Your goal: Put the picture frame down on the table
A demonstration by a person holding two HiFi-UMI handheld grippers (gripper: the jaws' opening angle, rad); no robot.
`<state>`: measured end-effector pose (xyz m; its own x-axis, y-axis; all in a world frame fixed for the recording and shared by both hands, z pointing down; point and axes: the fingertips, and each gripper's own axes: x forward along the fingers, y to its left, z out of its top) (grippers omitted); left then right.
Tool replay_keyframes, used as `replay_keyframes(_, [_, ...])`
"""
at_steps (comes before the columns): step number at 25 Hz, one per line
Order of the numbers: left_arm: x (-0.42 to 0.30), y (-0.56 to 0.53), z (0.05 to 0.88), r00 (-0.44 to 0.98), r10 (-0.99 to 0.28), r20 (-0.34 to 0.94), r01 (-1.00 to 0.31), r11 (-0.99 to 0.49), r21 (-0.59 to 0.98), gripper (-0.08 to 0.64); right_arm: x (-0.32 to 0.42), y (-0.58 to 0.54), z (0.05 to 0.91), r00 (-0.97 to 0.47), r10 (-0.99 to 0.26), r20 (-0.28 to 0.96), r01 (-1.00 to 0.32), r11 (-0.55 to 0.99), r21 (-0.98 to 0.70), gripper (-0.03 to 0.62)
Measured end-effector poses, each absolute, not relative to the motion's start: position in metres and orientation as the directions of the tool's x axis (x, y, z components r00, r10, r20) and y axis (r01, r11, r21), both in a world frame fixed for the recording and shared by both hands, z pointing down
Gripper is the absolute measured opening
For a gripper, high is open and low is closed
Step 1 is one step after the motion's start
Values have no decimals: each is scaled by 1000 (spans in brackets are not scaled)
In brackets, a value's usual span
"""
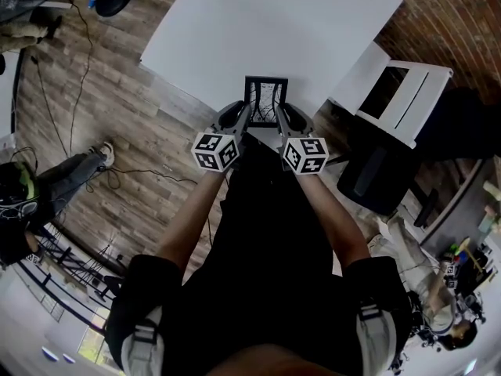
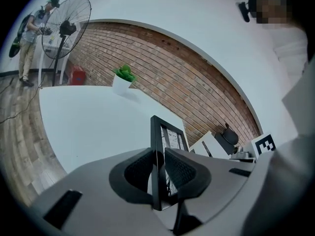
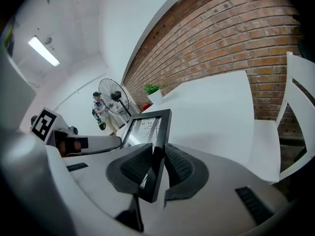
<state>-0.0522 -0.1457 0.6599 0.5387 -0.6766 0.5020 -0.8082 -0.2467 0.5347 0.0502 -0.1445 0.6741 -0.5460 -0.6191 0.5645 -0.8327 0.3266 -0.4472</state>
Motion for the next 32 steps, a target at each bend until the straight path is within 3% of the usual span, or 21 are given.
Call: replay_keyframes(32, [-58,-167,730,577,-562,593,-806,-271,527,75,42,-158,734,-501,-562,658,-862,262,-433,77])
